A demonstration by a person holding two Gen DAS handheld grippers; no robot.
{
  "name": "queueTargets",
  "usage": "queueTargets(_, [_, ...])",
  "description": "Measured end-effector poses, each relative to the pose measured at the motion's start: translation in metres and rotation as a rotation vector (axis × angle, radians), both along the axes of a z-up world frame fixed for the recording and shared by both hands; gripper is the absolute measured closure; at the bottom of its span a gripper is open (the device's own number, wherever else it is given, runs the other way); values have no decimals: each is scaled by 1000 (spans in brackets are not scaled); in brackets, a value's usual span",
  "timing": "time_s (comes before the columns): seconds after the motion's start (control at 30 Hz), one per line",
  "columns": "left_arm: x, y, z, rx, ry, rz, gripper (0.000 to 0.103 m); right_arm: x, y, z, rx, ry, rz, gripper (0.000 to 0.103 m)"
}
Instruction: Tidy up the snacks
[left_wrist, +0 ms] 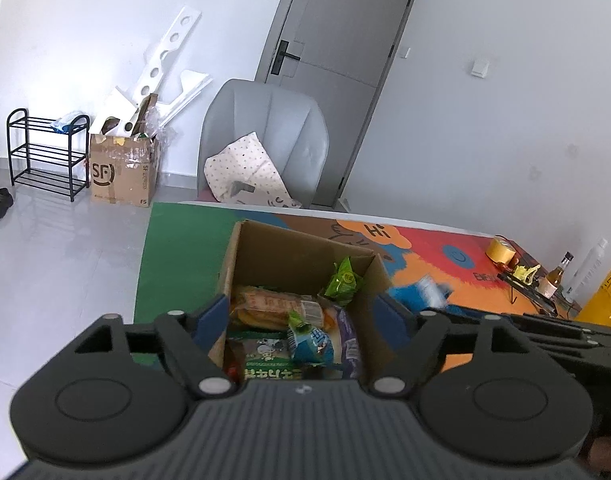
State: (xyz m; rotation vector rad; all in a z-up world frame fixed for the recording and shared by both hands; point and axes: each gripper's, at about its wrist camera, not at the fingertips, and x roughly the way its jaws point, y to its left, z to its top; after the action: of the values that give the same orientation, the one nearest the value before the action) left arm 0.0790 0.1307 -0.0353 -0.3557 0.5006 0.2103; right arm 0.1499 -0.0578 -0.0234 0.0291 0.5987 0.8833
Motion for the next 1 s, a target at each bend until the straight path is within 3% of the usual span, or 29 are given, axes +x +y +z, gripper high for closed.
queueTargets(0.07, [-2,2,-1,2,-3,3,21,-3,0,1,0,-3,-6,56])
queueTargets(0.43, [-2,-6,-2,-5,-1,-8,12,-8,-26,-1,-15,-8,-91,54])
queueTargets(0.7, [4,-34,5,53,4,-32,5,-10,-64,-4,16,7,-175,47])
queueTargets(1.0, [-4,-76,19,121,2,-132,2,-26,-104,4,38,-18,-262,25])
